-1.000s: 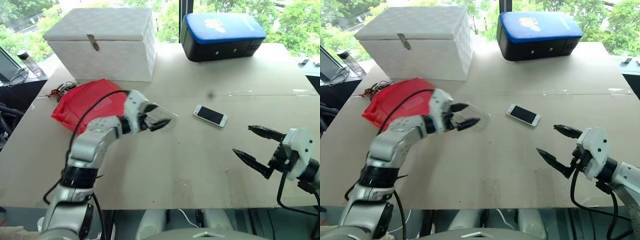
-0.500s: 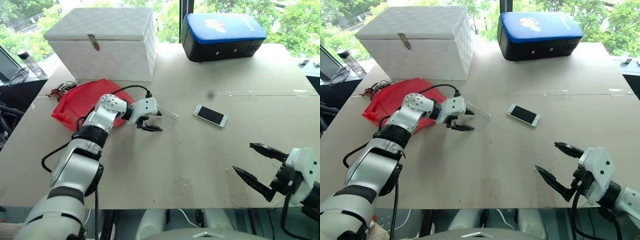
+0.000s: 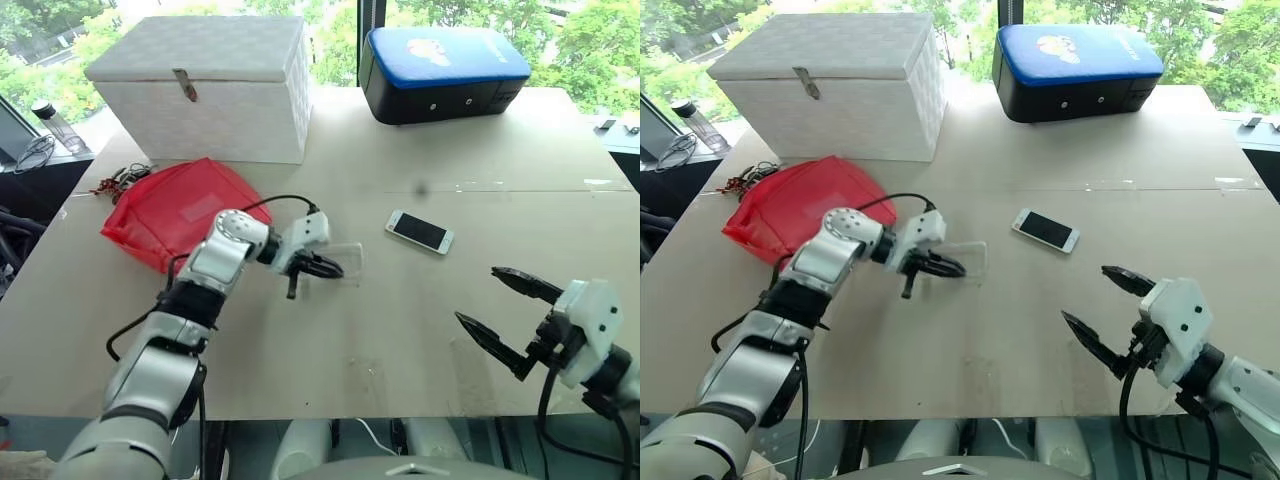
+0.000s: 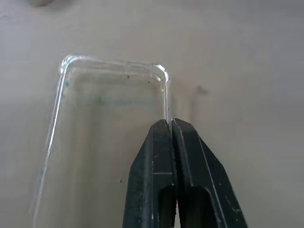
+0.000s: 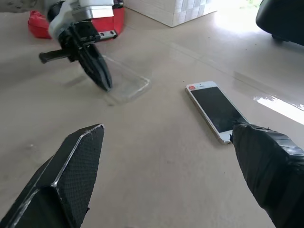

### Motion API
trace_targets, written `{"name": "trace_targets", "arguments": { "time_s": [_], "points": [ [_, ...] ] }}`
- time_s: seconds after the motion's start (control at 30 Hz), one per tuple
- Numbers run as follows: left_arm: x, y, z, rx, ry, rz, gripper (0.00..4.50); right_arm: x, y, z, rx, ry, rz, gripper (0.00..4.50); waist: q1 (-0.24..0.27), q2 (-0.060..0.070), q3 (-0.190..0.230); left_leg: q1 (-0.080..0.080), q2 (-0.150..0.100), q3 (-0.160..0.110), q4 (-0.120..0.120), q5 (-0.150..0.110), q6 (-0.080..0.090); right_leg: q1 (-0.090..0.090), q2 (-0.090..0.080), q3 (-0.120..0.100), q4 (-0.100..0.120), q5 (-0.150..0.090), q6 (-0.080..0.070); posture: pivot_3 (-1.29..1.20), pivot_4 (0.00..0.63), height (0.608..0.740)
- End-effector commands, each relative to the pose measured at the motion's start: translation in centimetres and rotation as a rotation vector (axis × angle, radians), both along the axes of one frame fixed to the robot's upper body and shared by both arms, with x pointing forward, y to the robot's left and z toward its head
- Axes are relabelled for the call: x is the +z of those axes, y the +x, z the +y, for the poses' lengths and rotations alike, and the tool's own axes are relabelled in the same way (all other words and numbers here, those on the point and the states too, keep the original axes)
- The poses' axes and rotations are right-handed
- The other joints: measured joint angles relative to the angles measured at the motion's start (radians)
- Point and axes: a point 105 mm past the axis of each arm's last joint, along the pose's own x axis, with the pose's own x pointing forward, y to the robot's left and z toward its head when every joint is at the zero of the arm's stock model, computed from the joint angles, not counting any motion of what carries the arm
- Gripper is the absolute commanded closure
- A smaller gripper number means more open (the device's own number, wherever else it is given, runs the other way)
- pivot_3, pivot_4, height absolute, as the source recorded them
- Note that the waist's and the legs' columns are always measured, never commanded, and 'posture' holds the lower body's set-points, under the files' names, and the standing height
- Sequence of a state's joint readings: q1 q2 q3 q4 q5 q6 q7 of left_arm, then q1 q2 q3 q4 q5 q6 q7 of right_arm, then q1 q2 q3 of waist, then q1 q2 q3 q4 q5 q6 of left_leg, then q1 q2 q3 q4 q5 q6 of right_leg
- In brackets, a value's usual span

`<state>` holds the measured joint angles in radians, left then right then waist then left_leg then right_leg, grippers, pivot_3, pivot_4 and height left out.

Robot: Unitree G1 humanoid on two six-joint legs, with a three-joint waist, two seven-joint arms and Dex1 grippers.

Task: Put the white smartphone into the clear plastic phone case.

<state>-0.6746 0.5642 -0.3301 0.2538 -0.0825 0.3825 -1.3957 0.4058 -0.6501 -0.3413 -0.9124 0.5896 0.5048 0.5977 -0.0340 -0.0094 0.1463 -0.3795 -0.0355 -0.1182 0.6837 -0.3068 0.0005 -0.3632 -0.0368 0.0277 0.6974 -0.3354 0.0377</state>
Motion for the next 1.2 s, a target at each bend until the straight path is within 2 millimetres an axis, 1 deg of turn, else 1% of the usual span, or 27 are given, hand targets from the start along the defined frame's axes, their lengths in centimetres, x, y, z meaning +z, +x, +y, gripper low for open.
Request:
{"name": "trace_targets", "arguments": {
  "time_s": [0.03,0.13,0.23,0.3,0.33,0.4,0.43,0.47,0.5,0.53,0.57,0.6,0.63,0.67,0.7,0.77,0.8,0.87,0.9,0.93,1.0,1.03,1.13,1.2],
  "points": [
    [1.8,-1.3,-2.7,-0.003,-0.036,-0.024,4.43,0.3,0.6,-0.1,0.01,-0.012,-0.007,0.0,0.002,0.0,0.0,0.0,0.0,-0.001,0.0,0.0,0.0,0.0,0.0,0.0,0.0,0.0,0.0,0.0,0.15,0.74],
    [1.0,-1.8,-4.1,0.032,-0.029,0.001,4.43,0.1,1.0,-0.5,0.002,-0.03,-0.004,0.0,0.011,0.0,0.0,0.0,0.0,0.0,0.0,0.0,0.0,0.001,0.0,0.0,0.0,0.0,0.0,0.0,0.15,0.74],
    [0.2,-1.9,-4.8,0.058,-0.007,-0.006,4.43,0.0,1.4,-0.7,-0.017,-0.044,-0.006,0.0,0.013,0.0,0.0,0.0,0.0,0.0,0.0,0.0,0.0,0.001,0.001,0.0,0.0,0.0,0.0,0.0,0.15,0.74],
    [0.2,-2.1,-5.0,0.065,-0.021,0.009,4.43,0.1,1.7,-0.7,-0.023,-0.044,-0.019,0.0,0.013,0.0,0.0,0.001,0.0,0.0,0.0,0.0,0.0,0.001,0.001,0.001,0.0,0.0,0.0,0.0,0.15,0.74],
    [0.3,-1.9,-5.1,0.077,-0.033,-0.007,4.19,0.2,1.8,-0.6,-0.025,-0.041,-0.025,0.0,0.015,0.0,0.0,0.001,0.0,0.0,0.0,0.0,0.0,0.001,0.001,0.0,0.0,0.0,0.0,0.0,0.15,0.74],
    [0.8,-2.1,-4.9,0.057,-0.056,-0.029,3.62,0.4,2.1,-0.3,-0.01,-0.027,-0.028,0.0,0.017,0.0,0.0,0.0,0.0,0.0,0.0,0.0,0.0,0.001,0.001,0.0,0.0,0.0,0.0,0.0,0.15,0.74],
    [1.1,-1.9,-4.7,0.076,-0.072,-0.038,3.2,0.5,2.3,-0.1,-0.002,-0.027,-0.035,0.0,0.018,0.0,0.0,0.0,0.0,0.0,0.0,0.0,0.0,0.001,0.001,0.0,0.0,0.0,0.0,0.0,0.15,0.74],
    [1.6,-1.8,-4.5,0.092,-0.098,-0.042,2.91,0.6,2.7,0.1,0.002,-0.028,-0.036,0.0,0.018,0.0,0.0,0.0,0.0,0.0,0.0,0.0,0.0,0.001,0.001,0.0,0.0,0.0,0.0,0.0,0.15,0.74],
    [2.3,-2.0,-4.3,0.097,-0.138,-0.042,2.32,0.4,3.2,0.2,0.008,-0.026,-0.015,0.0,0.016,0.0,0.0,0.0,0.0,0.0,0.0,0.0,0.0,0.001,0.001,0.0,0.0,0.0,0.0,0.0,0.15,0.74],
    [3.0,-2.2,-4.0,0.103,-0.177,-0.04,1.91,0.2,3.8,0.2,0.011,-0.031,0.005,0.0,0.015,0.0,0.0,0.0,0.0,0.0,0.0,0.0,0.0,0.001,0.001,0.001,0.0,0.0,0.0,0.0,0.15,0.74],
    [4.0,-2.6,-3.5,0.107,-0.227,-0.041,1.72,-0.1,4.6,0.4,0.026,-0.056,0.016,0.0,0.012,0.001,0.0,0.001,0.0,0.001,0.0,0.0,0.0,0.0,0.0,0.001,0.0,0.0,0.0,0.0,0.15,0.74],
    [4.8,-3.1,-2.9,0.112,-0.273,-0.039,1.04,-0.3,5.3,0.6,0.038,-0.077,0.024,0.0,0.01,0.001,0.001,0.001,0.0,0.0,0.0,0.0,0.0,0.0,0.0,0.001,0.0,0.0,0.0,0.0,0.15,0.74],
    [5.3,-3.4,-2.2,0.131,-0.305,-0.038,0.51,-0.4,6.2,0.8,0.046,-0.095,0.017,0.0,0.003,0.001,0.001,0.001,0.0,0.0,0.0,0.0,0.0,0.0,0.0,0.001,0.0,0.0,0.0,0.0,0.15,0.74],
    [5.7,-3.6,-1.5,0.147,-0.331,-0.063,0.17,-0.3,7.2,1.0,0.042,-0.108,0.005,0.0,0.002,0.001,0.001,0.001,0.0,0.0,-0.001,0.0,0.0,0.0,0.0,0.001,0.0,0.0,0.0,0.0,0.15,0.74],
    [5.8,-4.0,-0.7,0.157,-0.347,-0.093,0.07,-0.3,8.5,1.1,0.032,-0.126,-0.01,0.0,-0.003,0.002,0.001,0.001,0.0,0.0,-0.001,0.0,0.0,0.0,0.0,0.0,-0.001,0.0,0.0,0.0,0.15,0.74],
    [5.3,-4.9,0.7,0.174,-0.337,-0.136,0.07,-0.5,10.8,1.4,0.003,-0.159,-0.013,0.0,-0.009,0.003,0.002,0.001,0.0,0.001,-0.001,0.0,0.0,0.0,0.0,0.001,-0.001,0.0,0.0,0.0,0.15,0.74],
    [5.4,-5.4,1.5,0.213,-0.37,-0.137,0.07,-0.8,12.0,1.8,0.017,-0.18,-0.007,0.0,-0.009,0.003,0.002,0.001,0.0,0.001,-0.002,0.0,0.0,0.0,0.0,0.002,-0.001,0.0,0.0,0.0,0.15,0.74],
    [5.7,-5.6,2.6,0.297,-0.421,-0.154,0.07,-1.3,13.4,2.5,0.048,-0.219,0.0,0.0,-0.004,0.003,0.003,0.001,0.0,0.001,-0.002,0.0,0.0,-0.001,0.0,0.003,-0.001,0.0,0.0,0.0,0.15,0.74],
    [5.7,-5.5,3.3,0.345,-0.424,-0.205,0.07,-1.7,14.2,2.5,0.038,-0.234,0.015,0.0,-0.001,0.003,0.003,-0.001,0.0,0.001,-0.001,0.0,0.0,-0.003,-0.001,0.001,-0.001,0.0,0.0,0.0,0.15,0.74],
    [6.1,-6.0,3.7,0.362,-0.492,-0.22,0.07,-2.1,14.9,2.7,0.051,-0.243,0.033,0.0,0.003,0.003,0.003,-0.002,0.0,0.0,-0.001,0.0,0.0,-0.004,-0.001,0.0,-0.001,0.0,0.0,0.0,0.15,0.74],
    [6.1,-6.9,5.2,0.419,-0.516,-0.29,0.07,-3.0,15.9,3.1,0.086,-0.255,0.084,0.0,0.006,0.003,0.003,-0.002,0.0,0.0,-0.001,0.0,0.0,-0.004,-0.002,0.0,-0.001,0.0,0.0,0.0,0.15,0.74],
    [6.1,-7.6,5.6,0.398,-0.508,-0.3,0.07,-3.3,16.4,3.2,0.092,-0.257,0.099,0.0,0.007,0.003,0.003,-0.003,0.0,0.0,-0.001,0.0,0.0,-0.005,-0.002,0.0,-0.002,0.0,0.0,0.0,0.15,0.74],
    [6.1,-9.6,6.7,0.379,-0.529,-0.231,0.07,-4.0,17.7,3.1,0.087,-0.256,0.163,0.0,0.003,0.004,0.003,-0.005,0.0,0.001,-0.002,0.0,-0.001,-0.008,-0.003,0.001,-0.001,0.0,0.0,0.0,0.15,0.74],
    [5.6,-10.5,7.1,0.377,-0.501,-0.22,0.07,-4.8,18.2,2.9,0.088,-0.256,0.224,0.0,0.004,0.004,0.003,-0.005,0.0,0.001,-0.002,0.0,-0.001,-0.008,-0.003,0.001,-0.001,0.0,0.0,0.0,0.15,0.74]
  ]
}}
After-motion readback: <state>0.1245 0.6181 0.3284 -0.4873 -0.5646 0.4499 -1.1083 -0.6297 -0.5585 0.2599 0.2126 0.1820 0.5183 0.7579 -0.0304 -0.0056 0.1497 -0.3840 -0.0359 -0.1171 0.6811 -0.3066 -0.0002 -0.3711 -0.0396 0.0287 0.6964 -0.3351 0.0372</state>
